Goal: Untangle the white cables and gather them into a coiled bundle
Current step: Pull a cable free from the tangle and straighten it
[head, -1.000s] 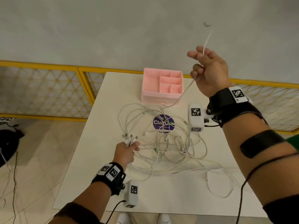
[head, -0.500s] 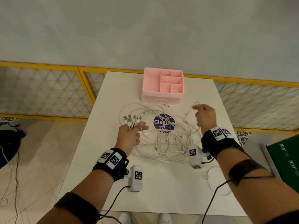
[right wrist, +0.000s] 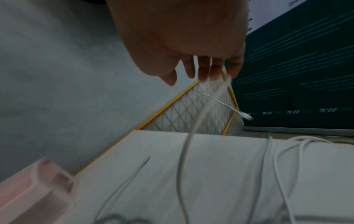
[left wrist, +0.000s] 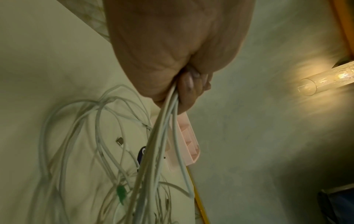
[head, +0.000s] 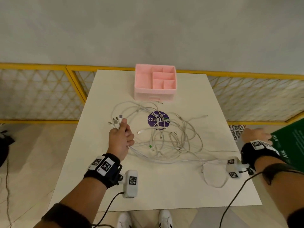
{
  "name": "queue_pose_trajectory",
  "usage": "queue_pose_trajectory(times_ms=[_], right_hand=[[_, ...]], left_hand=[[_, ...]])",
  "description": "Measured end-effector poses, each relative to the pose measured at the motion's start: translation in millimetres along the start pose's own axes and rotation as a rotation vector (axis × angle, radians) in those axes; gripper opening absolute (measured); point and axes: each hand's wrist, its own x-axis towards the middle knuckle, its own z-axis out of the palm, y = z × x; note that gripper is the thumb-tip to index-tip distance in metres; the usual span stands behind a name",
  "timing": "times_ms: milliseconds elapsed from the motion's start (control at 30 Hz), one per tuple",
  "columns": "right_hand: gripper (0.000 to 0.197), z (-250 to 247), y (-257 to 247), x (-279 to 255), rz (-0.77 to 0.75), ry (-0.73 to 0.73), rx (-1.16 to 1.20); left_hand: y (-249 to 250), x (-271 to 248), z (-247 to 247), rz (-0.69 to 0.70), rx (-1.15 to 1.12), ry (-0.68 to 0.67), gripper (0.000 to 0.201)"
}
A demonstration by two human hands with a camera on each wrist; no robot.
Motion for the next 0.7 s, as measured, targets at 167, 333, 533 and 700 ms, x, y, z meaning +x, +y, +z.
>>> queue_pose_trajectory(times_ms=[167, 333, 533, 700], right_hand=[[0.060, 28, -44, -84, -0.550, -0.181, 0.381], [0.064, 35, -96, -226, -1.220, -0.701, 0.458], [0.041, 64, -97, -260, -1.422, -0.685, 0.105], [0.041, 67, -67, -221, -1.366, -0.623, -0.069]], left_hand=[[2, -12, 26, -0.017, -0.034, -0.067, 0.043], [15, -19, 50, 0.071, -0.056, -0.137, 0.043], [37, -6, 44, 0.164, -0.091, -0.062, 0.044], [33, 6, 28, 0.171, -0.110, 0.047, 0.045]])
